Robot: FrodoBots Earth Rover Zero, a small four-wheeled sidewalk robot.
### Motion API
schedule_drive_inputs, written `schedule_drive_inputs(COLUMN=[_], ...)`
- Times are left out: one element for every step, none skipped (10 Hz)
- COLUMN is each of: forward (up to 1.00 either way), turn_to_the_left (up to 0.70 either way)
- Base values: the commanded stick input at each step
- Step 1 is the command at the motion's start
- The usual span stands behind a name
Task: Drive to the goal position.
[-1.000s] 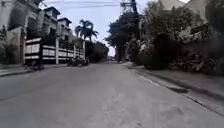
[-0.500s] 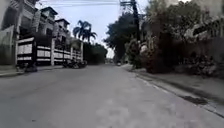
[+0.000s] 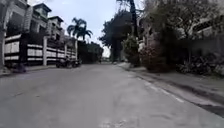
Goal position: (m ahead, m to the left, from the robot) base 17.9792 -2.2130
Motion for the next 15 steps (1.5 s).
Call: schedule_drive_inputs(forward=[1.0,1.0,1.0,1.0,1.0,1.0,1.0,1.0,1.0,1.0,1.0,1.0,1.0,1.0,1.0], turn_to_the_left=[0.0,0.0,0.05,0.2,0.23,0.16,0.0,0.0,0.0,0.0,0.0,0.0,0.0,0.0,0.0])
